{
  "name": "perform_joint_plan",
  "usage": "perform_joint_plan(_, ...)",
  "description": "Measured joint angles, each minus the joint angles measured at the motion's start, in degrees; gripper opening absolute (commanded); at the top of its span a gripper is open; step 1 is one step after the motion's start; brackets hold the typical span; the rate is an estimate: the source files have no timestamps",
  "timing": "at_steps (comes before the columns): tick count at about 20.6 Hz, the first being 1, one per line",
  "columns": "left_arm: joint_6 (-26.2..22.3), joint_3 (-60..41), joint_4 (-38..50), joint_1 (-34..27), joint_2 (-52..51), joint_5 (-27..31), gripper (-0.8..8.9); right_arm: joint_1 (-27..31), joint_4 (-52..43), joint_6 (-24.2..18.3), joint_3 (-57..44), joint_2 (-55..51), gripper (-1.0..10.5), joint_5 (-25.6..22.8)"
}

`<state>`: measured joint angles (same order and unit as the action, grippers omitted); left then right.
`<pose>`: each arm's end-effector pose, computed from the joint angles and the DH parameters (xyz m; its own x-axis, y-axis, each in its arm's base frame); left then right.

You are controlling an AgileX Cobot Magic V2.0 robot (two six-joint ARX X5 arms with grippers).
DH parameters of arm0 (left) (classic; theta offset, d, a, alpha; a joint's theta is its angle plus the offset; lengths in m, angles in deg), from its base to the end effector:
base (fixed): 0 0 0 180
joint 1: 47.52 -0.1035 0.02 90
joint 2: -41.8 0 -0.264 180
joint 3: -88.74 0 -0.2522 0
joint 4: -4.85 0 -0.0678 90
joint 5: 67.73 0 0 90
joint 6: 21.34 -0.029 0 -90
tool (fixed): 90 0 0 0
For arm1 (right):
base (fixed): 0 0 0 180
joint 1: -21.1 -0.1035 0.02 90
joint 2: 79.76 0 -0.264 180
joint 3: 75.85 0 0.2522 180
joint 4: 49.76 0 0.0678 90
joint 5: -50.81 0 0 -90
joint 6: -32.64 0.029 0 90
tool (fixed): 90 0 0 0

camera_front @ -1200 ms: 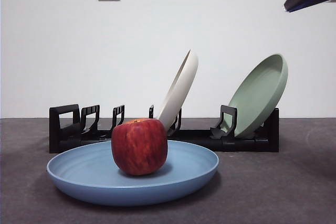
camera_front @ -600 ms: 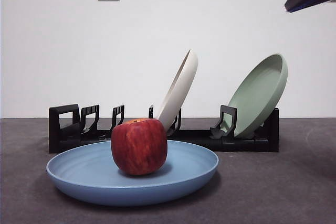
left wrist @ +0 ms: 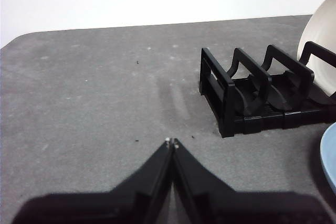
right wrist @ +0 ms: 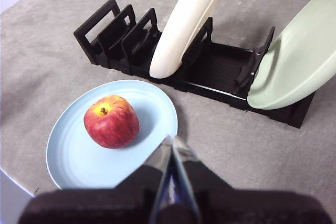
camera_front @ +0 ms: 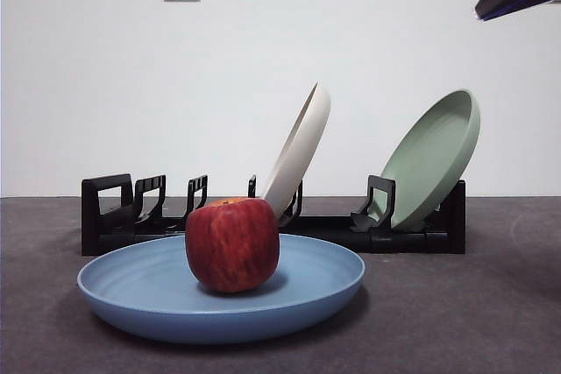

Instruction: Take the blue plate from the plate rack,put the plate on the table,take the apple from the table,put the apple in the plate

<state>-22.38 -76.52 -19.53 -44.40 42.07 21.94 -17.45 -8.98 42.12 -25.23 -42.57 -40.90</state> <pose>0.0954 -0.0054 0.1511 0.9833 -0.0594 -0.1721 0.0632 0.9979 0.0169 0.1108 0.0872 0.2772 0.7129 0.5300 -0.4592 -0.5348 0.8345 0.1328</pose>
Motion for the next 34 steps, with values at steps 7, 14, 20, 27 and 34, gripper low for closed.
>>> perform_joint_plan(7,0.0,0.0,0.0,0.0,0.0,0.0,-0.01,0.8,0.5,-0.5,0.0,-1.2,-0.1,-1.0)
perform_joint_plan(14,0.0,0.0,0.0,0.0,0.0,0.0,0.00,21.2,-3.1,-4.6,-4.7,-7.8,-0.1,-1.3)
perform_joint_plan(20,0.0,0.0,0.0,0.0,0.0,0.0,0.00,35.5,-22.3,-4.6,-21.6,-20.4,-0.1,9.2)
perform_joint_plan(27,0.0,0.0,0.0,0.0,0.0,0.0,-0.01,36.3,-22.2,-4.8,-31.2,-27.5,-0.1,10.5)
perform_joint_plan(34,0.0,0.0,0.0,0.0,0.0,0.0,0.00,36.3,-21.5,-4.8,-35.8,-31.8,-0.1,10.6)
